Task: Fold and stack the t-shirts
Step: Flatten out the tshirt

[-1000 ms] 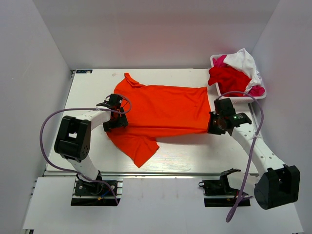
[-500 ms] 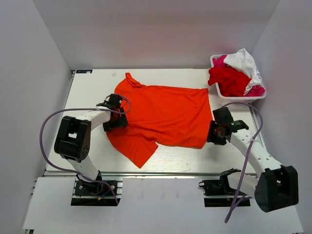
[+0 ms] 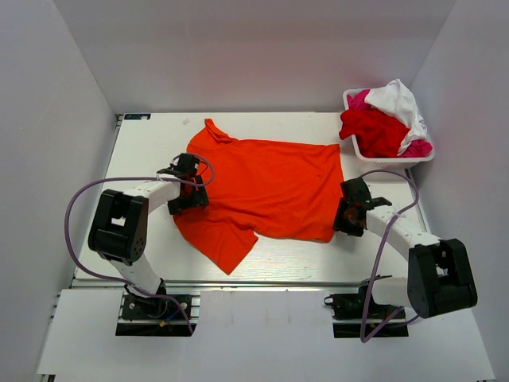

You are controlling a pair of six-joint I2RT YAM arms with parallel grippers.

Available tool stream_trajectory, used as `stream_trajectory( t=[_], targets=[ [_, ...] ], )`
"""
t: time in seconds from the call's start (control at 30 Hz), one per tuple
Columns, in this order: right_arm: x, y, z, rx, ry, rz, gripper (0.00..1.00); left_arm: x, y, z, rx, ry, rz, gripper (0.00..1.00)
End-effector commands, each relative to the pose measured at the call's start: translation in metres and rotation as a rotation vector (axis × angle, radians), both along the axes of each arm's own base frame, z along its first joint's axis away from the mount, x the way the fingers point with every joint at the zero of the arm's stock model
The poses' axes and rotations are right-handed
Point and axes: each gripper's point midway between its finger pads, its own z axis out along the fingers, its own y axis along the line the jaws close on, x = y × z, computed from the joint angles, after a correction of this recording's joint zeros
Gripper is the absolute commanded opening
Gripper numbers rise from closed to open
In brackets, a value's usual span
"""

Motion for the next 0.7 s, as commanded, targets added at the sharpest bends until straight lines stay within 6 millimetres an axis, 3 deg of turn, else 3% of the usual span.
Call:
stream_trajectory(
  t=[0.0, 0.03, 0.1, 0.27, 0.5, 0.67],
  targets=[
    [0.027, 0.015, 0.003, 0.087, -0.136, 0.000, 0.49, -0.045, 0.021, -0.042, 0.077, 0.183, 0.008, 0.90],
    [0.039, 0.023, 0.008, 0.125, -0.195, 0.007, 0.50, -0.045, 0.021, -0.042, 0.077, 0.183, 0.008, 0.90],
    [0.036, 0.027, 0.005, 0.164, -0.205, -0.010, 0.50, -0.045, 0.021, -0.042, 0.077, 0.183, 0.008, 0.90],
    [0.047, 0.031, 0.020, 0.216, -0.329, -0.025, 0.49, -0.045, 0.021, -0.042, 0.077, 0.183, 0.008, 0.90],
    [0.049, 0.037, 0.032, 0.262, -0.368, -0.034, 0.50, -0.046, 0.021, -0.044, 0.079, 0.192, 0.008, 0.90],
    [0.046, 0.044, 0.025, 0.291, -0.330, -0.013, 0.51, -0.045, 0.023, -0.044, 0.088, 0.189, 0.010, 0.90]
  ],
)
